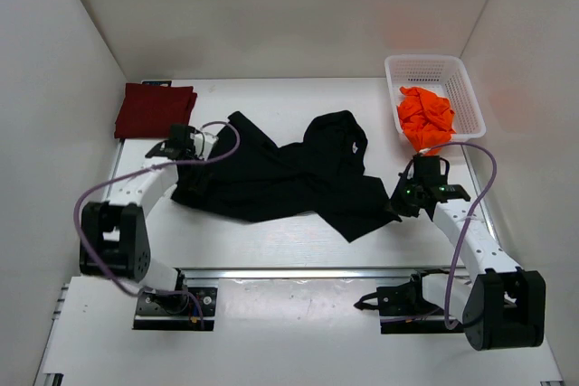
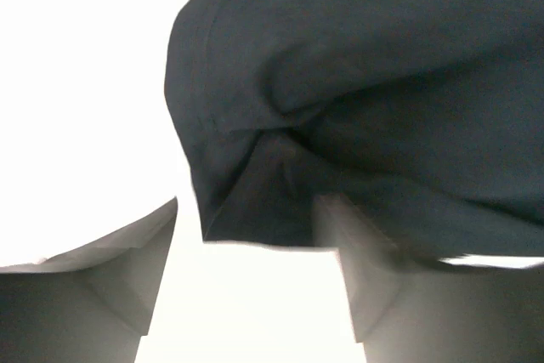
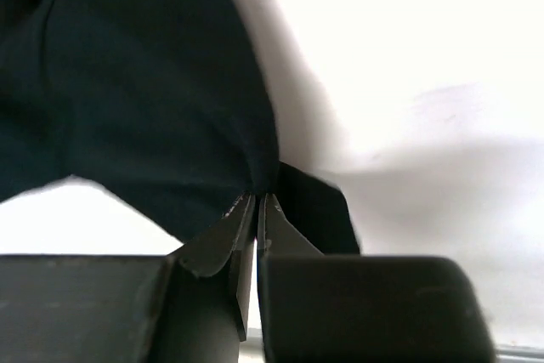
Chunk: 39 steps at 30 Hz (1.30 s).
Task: Fold and stack the t-shirts
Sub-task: Flatten out the tshirt
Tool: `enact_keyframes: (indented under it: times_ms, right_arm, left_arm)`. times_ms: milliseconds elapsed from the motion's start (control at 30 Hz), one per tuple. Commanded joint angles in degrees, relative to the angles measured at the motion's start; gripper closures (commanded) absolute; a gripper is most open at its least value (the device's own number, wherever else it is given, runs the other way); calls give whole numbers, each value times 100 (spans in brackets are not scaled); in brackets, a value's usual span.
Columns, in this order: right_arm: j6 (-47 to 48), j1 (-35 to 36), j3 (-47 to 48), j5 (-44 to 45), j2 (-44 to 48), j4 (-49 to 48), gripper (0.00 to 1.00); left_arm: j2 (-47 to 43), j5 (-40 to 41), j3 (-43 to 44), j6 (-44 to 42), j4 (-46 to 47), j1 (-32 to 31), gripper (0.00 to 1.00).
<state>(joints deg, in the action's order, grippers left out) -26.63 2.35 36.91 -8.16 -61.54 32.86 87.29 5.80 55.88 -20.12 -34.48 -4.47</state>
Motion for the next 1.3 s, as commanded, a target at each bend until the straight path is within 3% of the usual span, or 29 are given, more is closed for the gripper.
enact_keyframes:
  times_ms: [0,33,200,300,400,567,700,833,1033,1267]
  right_arm:
    - [142,448,-61,-212,-33,449,100]
    - [45,668,-61,-247,-164,493,100]
    - [-167,882,-95,-247,-140,484,100]
    - [-97,723,-184,-396,28,362,100]
    - [-35,705,-175,-388,-7,370,100]
    - [-140,907,-288,-475,19,309,100]
    - [-272,846,-464,-546,194,186,100]
    - [-176,715,-517,-633,291,299,100]
    - [-61,547,-500,-686,362,291,100]
    - [-26,583,-587,-634,362,221,100]
  left_arm:
    - [-799,-25,-454,-520,-50,-580,7]
    - [-931,-79,-516,-441,-155,-581,1]
    - [-907,165,-306,-45,-323,-12,1]
    - [-363,325,36,507,-541,332,3]
    - [279,-165,546,1017,-797,377,6]
    - [825,-395,960,1536,-806,69,13]
    - [1105,-361,890,1783,-780,-141,28]
    - [1413,340,829,1968,-780,-116,44]
    - [1458,940,644,1959,-823,-63,52]
    - [1072,958,442,2196,-929,69,49]
